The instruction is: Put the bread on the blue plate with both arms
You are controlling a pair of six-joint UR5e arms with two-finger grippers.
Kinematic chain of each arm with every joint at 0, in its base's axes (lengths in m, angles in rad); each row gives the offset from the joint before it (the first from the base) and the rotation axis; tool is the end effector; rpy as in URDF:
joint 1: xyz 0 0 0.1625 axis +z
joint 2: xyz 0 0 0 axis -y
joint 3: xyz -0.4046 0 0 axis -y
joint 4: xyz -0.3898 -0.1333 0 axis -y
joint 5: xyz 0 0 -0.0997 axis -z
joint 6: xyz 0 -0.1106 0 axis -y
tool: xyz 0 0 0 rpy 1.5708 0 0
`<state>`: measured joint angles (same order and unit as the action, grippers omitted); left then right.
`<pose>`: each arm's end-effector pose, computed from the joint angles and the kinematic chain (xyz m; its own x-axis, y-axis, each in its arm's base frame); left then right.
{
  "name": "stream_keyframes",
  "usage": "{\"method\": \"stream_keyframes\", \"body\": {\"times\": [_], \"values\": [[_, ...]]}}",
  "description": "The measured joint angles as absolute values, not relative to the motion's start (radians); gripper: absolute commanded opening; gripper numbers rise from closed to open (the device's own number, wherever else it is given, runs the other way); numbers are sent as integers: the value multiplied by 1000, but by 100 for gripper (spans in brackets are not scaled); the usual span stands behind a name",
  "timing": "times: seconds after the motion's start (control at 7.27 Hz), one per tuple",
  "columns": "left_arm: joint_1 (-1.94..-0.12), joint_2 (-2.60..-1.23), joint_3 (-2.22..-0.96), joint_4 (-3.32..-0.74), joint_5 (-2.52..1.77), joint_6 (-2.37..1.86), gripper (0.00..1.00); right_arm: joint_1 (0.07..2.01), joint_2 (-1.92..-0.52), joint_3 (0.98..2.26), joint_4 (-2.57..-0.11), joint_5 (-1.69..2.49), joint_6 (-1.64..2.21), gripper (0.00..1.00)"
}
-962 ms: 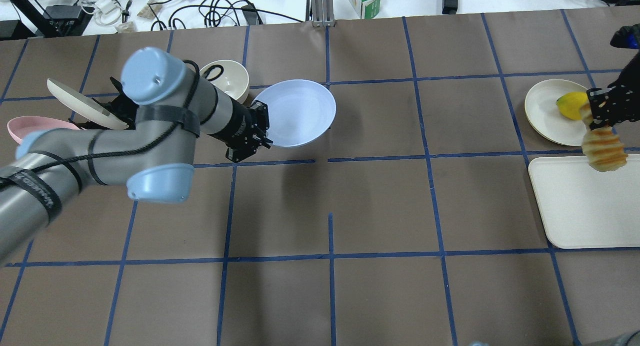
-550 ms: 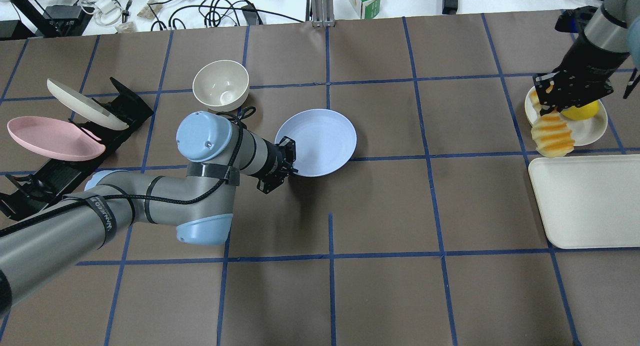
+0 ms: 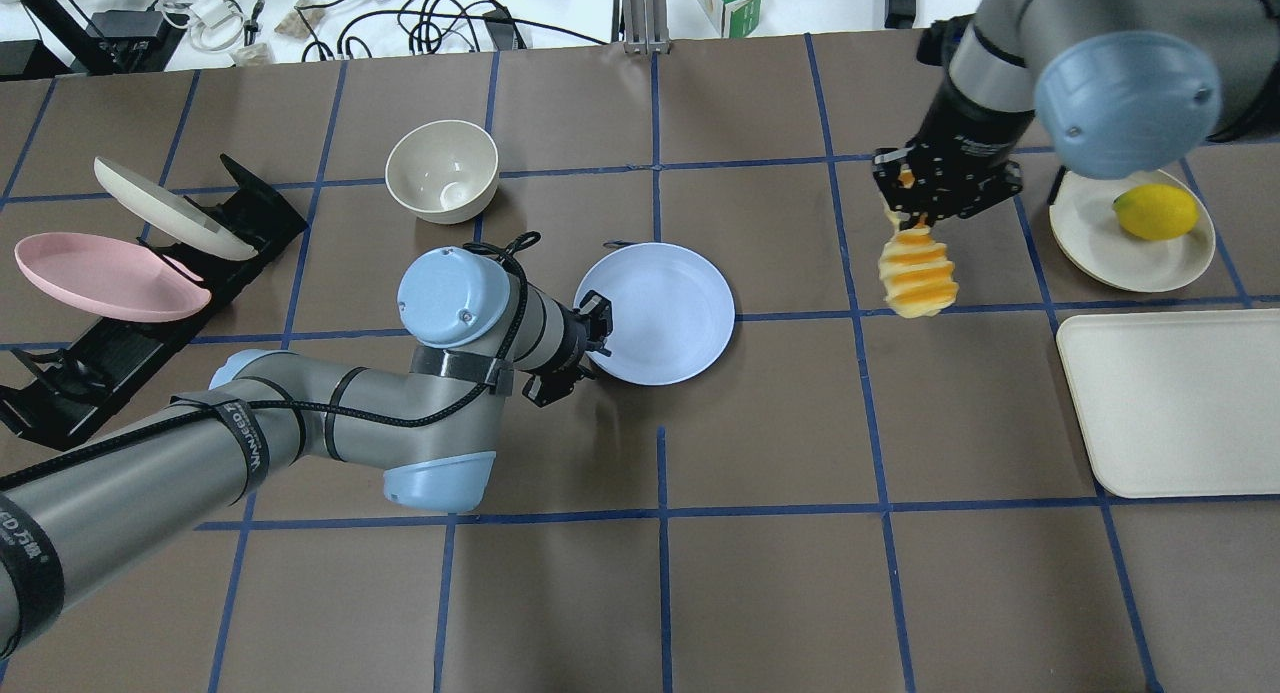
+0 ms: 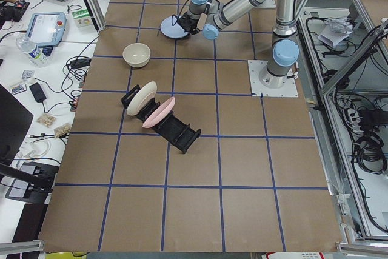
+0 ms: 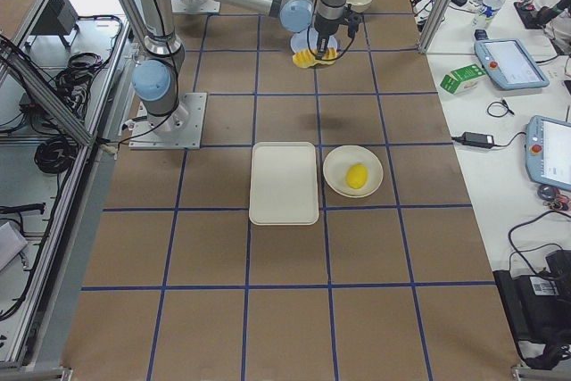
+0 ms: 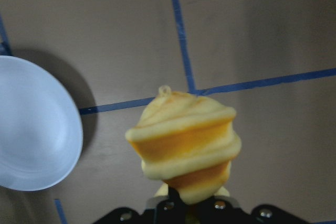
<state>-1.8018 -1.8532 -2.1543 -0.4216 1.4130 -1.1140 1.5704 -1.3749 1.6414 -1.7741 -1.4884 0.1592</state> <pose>-0.2592 -0.4440 0.1772 -0.6169 -0.7202 0.3174 -0.7568 0.6535 0.0121 0.1422 -0.5474 0.3404 -0.9839 0.1637 -0.0711 0.1584 0.9845 0.0754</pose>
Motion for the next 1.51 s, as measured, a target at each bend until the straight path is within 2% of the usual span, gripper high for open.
{"method": "stream_keyframes", "body": {"times": [0.28, 0.41, 0.96, 1.24, 1.51], "values": [[-1777, -1803, -2080, -519, 1434, -987, 100, 1688, -1331, 1641, -1843, -1459, 310, 0], [-1748, -1776, -1994, -632, 1436, -928, 100, 1724, -1305, 1640, -1871, -1455, 360, 0], [-1648, -1680, -1566, -1461, 1574, -583, 100, 1888, -1145, 1590, -2029, -1455, 557, 0], [-1639, -1652, -1497, -1643, 1599, -443, 100, 1923, -1087, 1587, -2125, -1460, 550, 0], [-1614, -1641, -1494, -1617, 1597, -85, 100, 1928, -1057, 1590, -2162, -1471, 500, 0]]}}
